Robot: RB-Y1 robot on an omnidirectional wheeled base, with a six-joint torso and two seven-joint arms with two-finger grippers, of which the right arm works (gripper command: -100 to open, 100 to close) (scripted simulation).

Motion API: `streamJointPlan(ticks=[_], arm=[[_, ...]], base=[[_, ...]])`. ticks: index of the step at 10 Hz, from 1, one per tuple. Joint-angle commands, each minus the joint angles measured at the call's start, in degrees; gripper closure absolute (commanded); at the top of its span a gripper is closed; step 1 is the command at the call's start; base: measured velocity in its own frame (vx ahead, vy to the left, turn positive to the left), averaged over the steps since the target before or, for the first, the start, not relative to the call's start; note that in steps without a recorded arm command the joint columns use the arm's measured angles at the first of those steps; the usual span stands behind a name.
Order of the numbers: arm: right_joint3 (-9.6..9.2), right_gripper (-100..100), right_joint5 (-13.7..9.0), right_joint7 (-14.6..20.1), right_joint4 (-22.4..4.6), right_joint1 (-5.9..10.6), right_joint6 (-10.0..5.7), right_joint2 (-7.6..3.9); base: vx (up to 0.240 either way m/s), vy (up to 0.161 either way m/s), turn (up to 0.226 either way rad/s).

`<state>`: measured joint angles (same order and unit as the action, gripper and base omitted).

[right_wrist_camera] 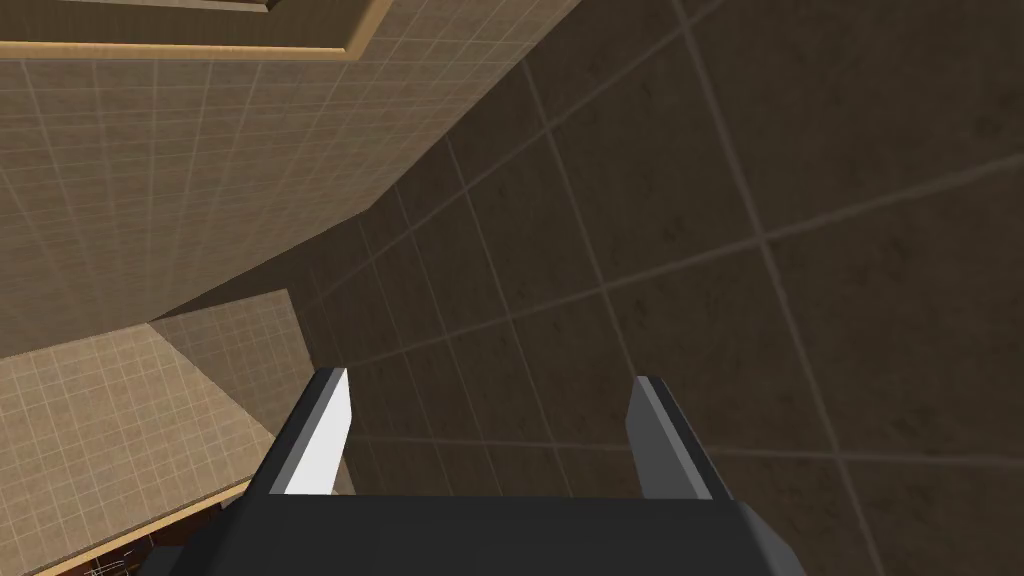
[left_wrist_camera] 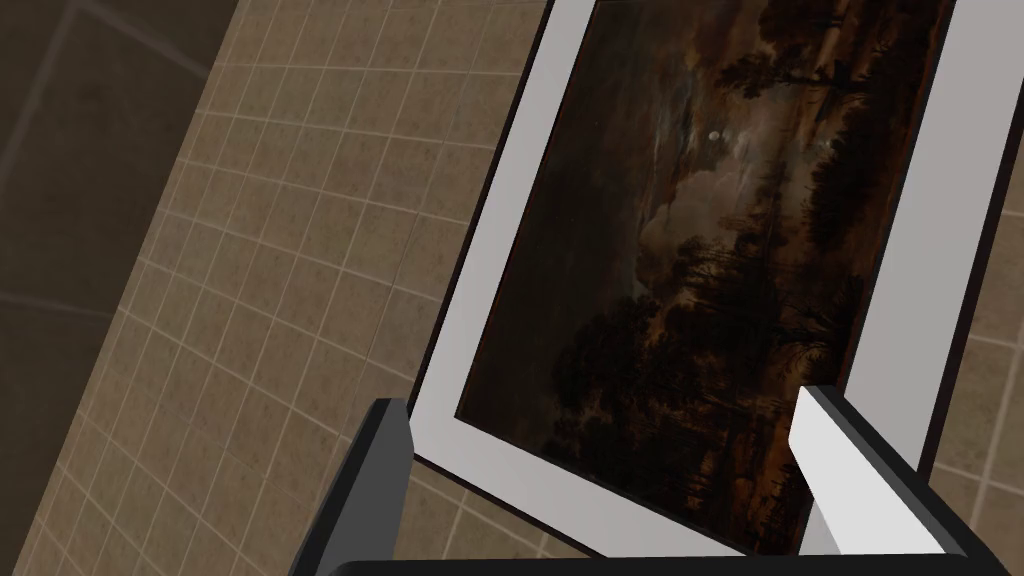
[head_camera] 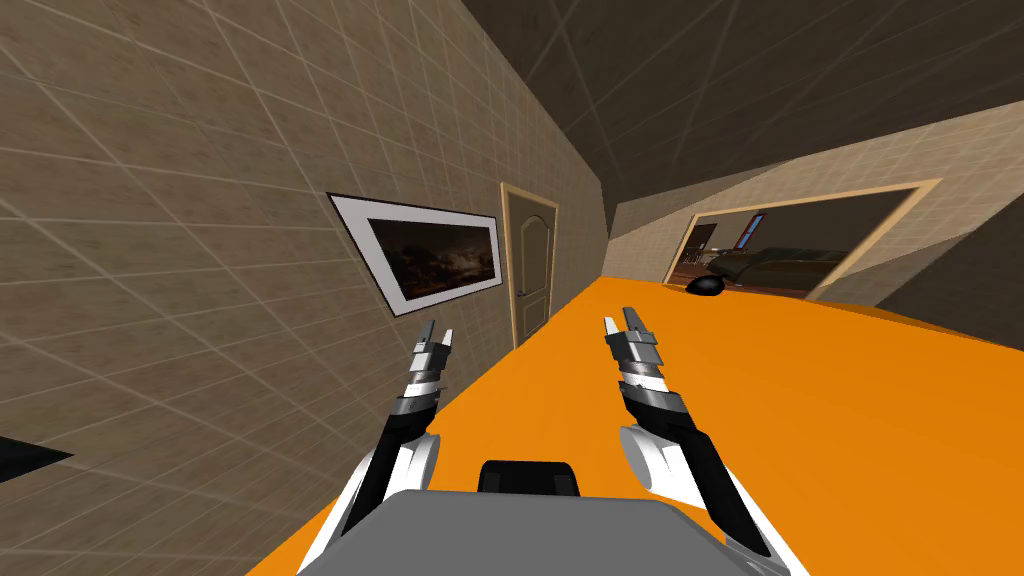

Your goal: Pull the door open

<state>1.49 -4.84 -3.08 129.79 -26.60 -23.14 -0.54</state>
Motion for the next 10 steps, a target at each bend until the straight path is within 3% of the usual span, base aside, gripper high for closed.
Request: streamJointPlan(ticks=[1, 6, 10], arm=[[-0.15, -100, -0.05, 0.34, -1.73, 0.58, -0.4, -0.68], [-0.53, -100, -0.19, 1.23, -6.18, 2.07, -1.45, -2.27], [-0.99, -100, -0.35, 2.31, -11.62, 3.9, -2.72, -4.06]], base=[[0.064, -0.026, 0.092], [0.094, -0.029, 0.088], [0.115, -0.044, 0.116]])
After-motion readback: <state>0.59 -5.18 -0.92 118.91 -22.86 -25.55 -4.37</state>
